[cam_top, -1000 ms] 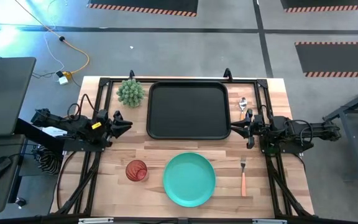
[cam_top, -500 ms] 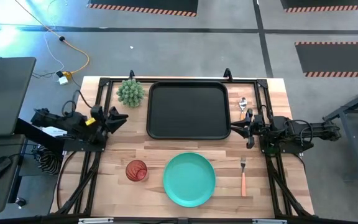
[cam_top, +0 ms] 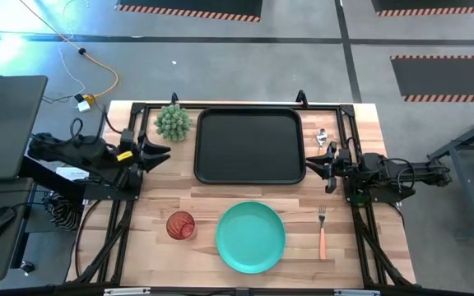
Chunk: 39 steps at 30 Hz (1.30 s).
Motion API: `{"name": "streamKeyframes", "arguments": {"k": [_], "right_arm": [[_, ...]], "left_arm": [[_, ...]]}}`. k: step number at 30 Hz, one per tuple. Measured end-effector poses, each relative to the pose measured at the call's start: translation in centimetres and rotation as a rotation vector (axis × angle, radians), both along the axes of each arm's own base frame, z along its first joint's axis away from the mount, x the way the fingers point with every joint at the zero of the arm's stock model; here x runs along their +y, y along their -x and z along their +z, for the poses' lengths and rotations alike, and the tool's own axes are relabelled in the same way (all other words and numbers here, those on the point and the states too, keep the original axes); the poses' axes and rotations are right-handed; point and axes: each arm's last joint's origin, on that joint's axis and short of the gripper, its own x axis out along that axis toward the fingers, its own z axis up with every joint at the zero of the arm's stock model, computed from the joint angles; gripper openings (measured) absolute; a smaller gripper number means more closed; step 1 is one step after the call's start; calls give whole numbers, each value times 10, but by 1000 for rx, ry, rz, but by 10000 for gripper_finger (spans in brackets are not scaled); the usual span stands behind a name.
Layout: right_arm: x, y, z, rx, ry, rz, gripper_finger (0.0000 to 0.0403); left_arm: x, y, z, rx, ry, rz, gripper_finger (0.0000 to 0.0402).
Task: Pick and place plate/cup/fork/spoon on tray
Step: Put the red cup on the black tray
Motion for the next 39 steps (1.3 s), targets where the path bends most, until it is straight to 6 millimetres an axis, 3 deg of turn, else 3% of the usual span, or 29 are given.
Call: {"name": "streamKeyframes", "arguments": {"k": [7, 15, 21, 29, 39], "right_arm": [[0, 0, 5, -50, -4, -3, 83], [-2, 2, 13, -158, -132, -59, 83], [-3, 2, 13, -160, -147, -72, 83], [-3, 2, 12, -158, -147, -72, 83], [-3, 2, 12, -157, -147, -72, 83]], "left_arm": [[-6, -12, 28, 206, -19, -79, 127], [-17, -34, 42, 420, 8, -206, 127], [-26, -52, 39, 509, 41, -313, 127], [-35, -65, 21, 702, 151, -397, 127], [-58, -80, 2, 853, 158, -454, 127]]}}
